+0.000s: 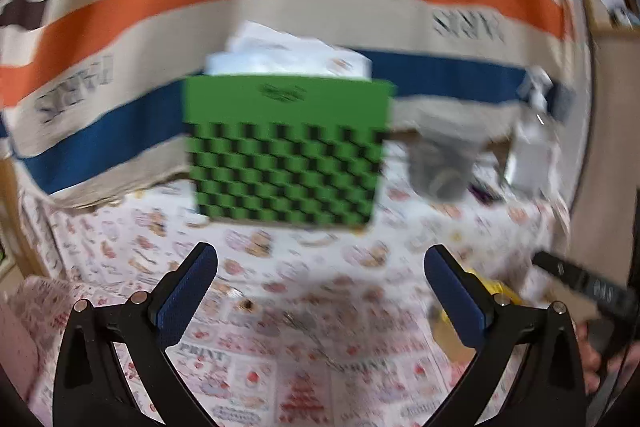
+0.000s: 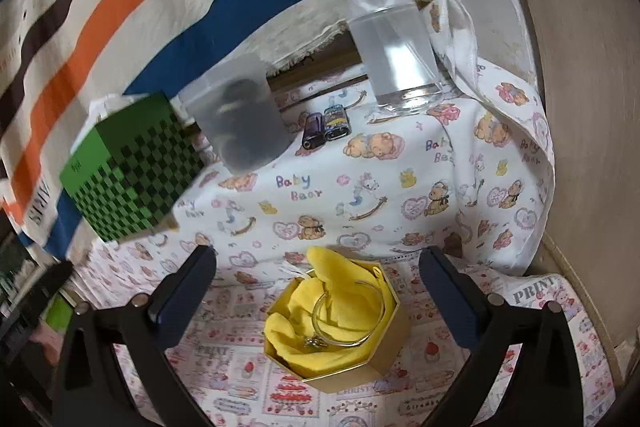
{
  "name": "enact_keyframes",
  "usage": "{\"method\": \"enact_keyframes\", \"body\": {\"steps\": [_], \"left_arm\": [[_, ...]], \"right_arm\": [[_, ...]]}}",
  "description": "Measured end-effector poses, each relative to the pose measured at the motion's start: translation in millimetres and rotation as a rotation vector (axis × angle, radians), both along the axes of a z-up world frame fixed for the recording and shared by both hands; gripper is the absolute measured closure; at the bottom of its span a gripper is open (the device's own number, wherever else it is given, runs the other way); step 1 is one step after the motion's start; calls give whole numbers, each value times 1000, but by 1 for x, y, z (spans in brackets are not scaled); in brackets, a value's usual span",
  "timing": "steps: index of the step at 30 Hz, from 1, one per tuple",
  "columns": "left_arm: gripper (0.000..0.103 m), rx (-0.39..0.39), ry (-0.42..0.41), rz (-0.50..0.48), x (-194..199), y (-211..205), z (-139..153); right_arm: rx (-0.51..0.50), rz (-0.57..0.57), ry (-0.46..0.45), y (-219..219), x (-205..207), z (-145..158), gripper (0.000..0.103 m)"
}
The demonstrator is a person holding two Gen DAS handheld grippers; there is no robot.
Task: Organize jewelry
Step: 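Bring both tools back toward the remaining jewelry on the cloth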
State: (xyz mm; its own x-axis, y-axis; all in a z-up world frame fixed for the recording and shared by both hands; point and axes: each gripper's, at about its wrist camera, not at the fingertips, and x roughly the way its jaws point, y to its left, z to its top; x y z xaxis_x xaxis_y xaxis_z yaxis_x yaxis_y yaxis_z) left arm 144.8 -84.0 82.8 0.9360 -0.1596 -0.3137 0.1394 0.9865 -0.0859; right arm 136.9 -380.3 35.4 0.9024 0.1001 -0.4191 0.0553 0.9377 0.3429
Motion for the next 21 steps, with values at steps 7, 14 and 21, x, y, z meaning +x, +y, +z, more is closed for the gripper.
{"method": "enact_keyframes", "body": {"steps": [7,14,21], "left_arm": [[0,45,-73,113,1,22,1],[0,1,-16,98,14,49,-3],[0,-91,-12,162,17,85,-2]], "right_arm": [[-73,14,-9,17,-1,-1,2],[-112,44,-18,36,-4,-1,1],[-141,58,-10,48,-4,-4,0]]}}
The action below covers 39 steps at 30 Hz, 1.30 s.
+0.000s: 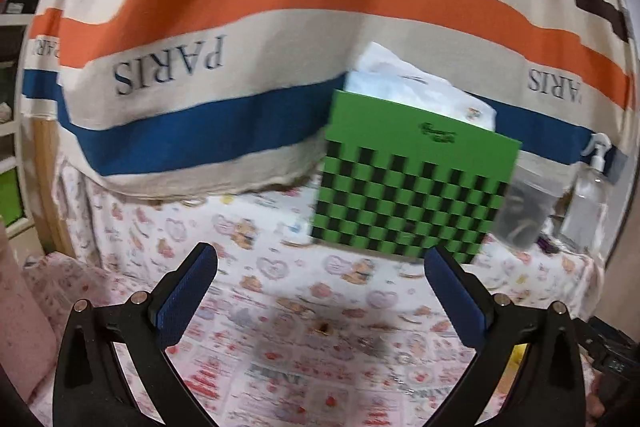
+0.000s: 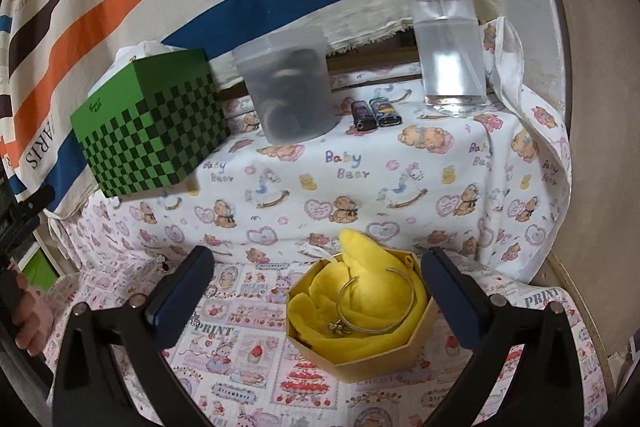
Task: Organize jewelry
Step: 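Bring both tools back toward the remaining jewelry on the cloth, then grasp the silver chain necklace with the right tool and lift it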
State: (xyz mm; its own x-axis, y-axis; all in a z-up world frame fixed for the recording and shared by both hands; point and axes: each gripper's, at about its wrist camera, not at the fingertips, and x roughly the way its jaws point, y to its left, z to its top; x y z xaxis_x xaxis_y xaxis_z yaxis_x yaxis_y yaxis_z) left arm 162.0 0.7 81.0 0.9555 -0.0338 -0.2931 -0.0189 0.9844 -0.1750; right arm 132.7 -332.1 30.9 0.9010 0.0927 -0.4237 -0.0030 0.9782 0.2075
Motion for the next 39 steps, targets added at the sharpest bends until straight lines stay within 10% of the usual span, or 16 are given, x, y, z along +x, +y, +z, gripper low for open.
{"method": "enact_keyframes", "body": {"steps": [13,33,39], "left_arm": [[0,117,34,73,12,16,-6],[0,43,204,170,62,80,-59],[0,18,204,177,62,85,-59]], "right_arm": [[-69,67,65,59,14,9,0],[-216,266,403,206,132,-48,0],[-237,301,457,220,152,-66,49]]}}
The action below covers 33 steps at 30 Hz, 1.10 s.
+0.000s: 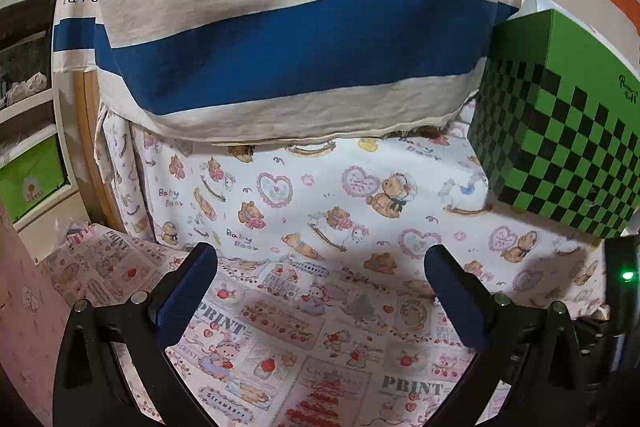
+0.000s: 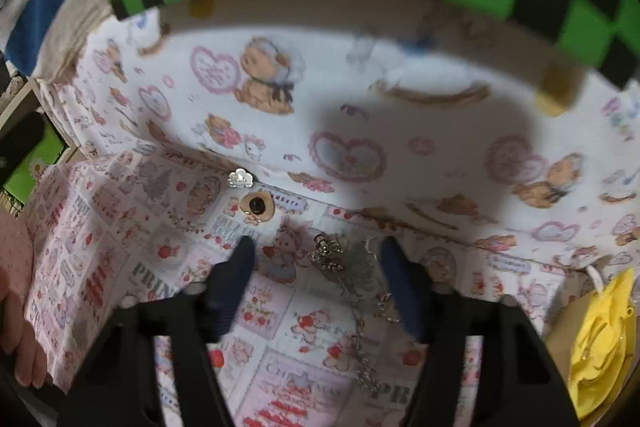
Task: Organize jewelry
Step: 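Grasp the silver chain necklace with the right tool and lift it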
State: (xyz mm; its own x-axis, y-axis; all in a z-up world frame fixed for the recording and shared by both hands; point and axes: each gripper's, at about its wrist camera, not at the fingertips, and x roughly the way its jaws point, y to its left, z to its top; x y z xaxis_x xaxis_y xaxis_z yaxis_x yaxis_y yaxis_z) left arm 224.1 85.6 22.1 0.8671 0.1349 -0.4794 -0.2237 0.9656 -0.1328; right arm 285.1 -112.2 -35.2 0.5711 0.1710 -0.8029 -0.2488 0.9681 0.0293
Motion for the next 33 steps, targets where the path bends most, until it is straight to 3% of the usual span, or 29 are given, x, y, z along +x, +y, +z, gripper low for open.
{"method": "enact_keyframes", "body": {"steps": [7,13,22,28,31,33], "left_arm": [[0,34,22,1,5,-5,-2],[0,40,33,-9,8,-7,-5],[0,37,25,-79,1,-25,4],[1,69,86,-219,-2,-65,4],[14,67,202,-320,2,-89,-5],[17,67,225,-344,3,-96,-7]], "right_arm": [[-28,-15,23,6,10,-12,85],[8,-17,-18,0,0,-1,86],[136,10,-161,-54,-67,48,86],[168,-25,-246,-100,-111,67,86],[174,-70,-282,-129,-126,70,86],[182,-101,-288,-149,-134,69,86]]}}
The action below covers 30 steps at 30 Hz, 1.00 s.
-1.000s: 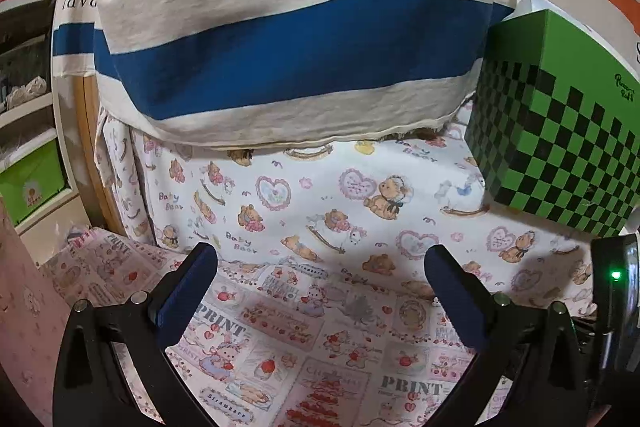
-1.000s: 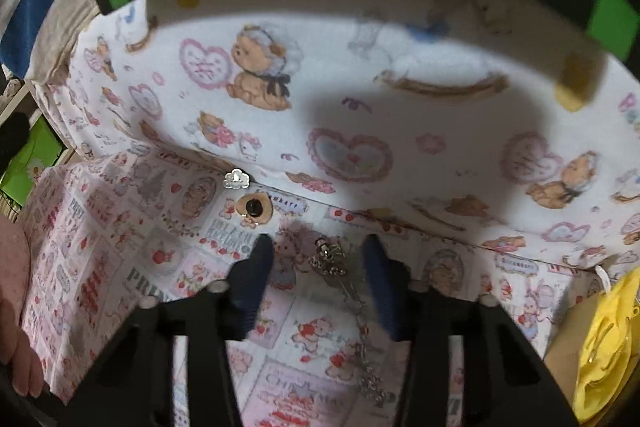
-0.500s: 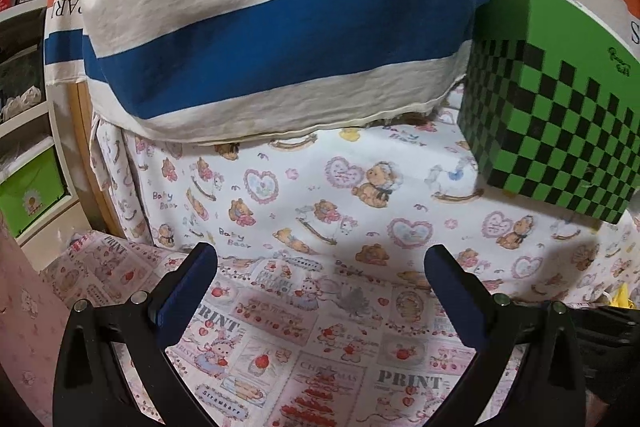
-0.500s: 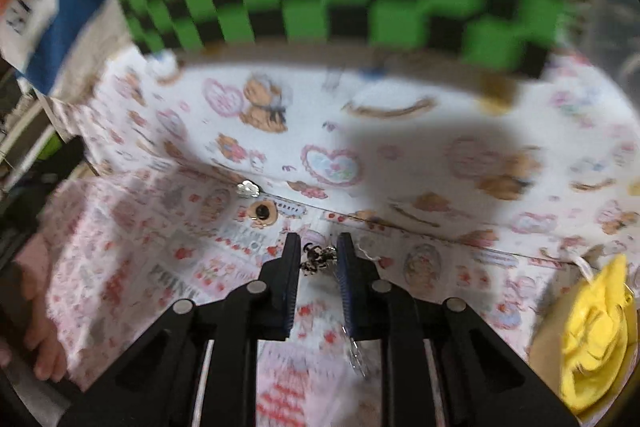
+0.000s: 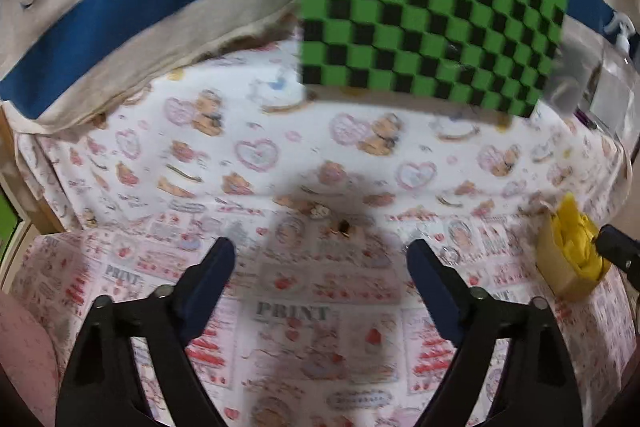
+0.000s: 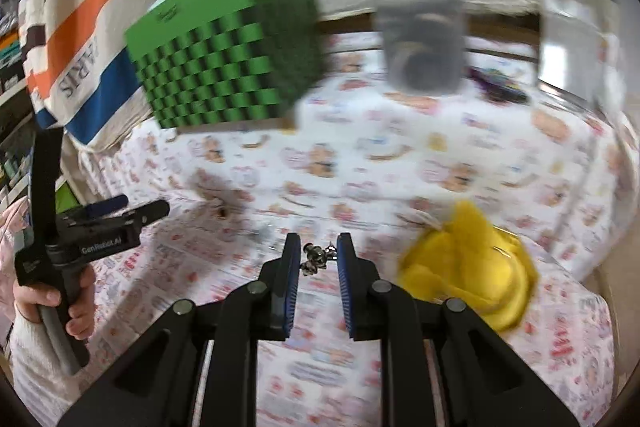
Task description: Organize jewelry
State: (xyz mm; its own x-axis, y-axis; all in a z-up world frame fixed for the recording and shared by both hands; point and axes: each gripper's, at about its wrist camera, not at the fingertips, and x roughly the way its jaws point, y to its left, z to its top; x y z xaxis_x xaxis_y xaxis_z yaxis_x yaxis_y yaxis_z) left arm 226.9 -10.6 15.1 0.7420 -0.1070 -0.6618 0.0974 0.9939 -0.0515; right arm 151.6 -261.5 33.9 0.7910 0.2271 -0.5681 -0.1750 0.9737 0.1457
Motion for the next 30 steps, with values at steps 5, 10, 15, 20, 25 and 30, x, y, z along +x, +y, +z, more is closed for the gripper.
{"method": "enact_keyframes", "body": {"steps": [5,10,15,20,25,30], "left_arm": [[39,-84,42,-15,-1,1,1],[56,-72,35,-7,-5,3,16],[57,-69,65,19,15,-2,14],[59,-9,106,0,39,-19,-10],[61,-17,130,-190,27,-56,-24],[61,146,112,-229,20,-105,-30]], "right_arm": [[35,-52,-23,-38,-6,-8,86],[75,-86,-52,-61,-14,1,86],[103,-129,-69,-82,-20,4,86],[112,-164,-65,-92,-17,2,86],[129,-173,-46,-96,-13,-4,86],[114,-167,-42,-93,-13,-6,86]]}}
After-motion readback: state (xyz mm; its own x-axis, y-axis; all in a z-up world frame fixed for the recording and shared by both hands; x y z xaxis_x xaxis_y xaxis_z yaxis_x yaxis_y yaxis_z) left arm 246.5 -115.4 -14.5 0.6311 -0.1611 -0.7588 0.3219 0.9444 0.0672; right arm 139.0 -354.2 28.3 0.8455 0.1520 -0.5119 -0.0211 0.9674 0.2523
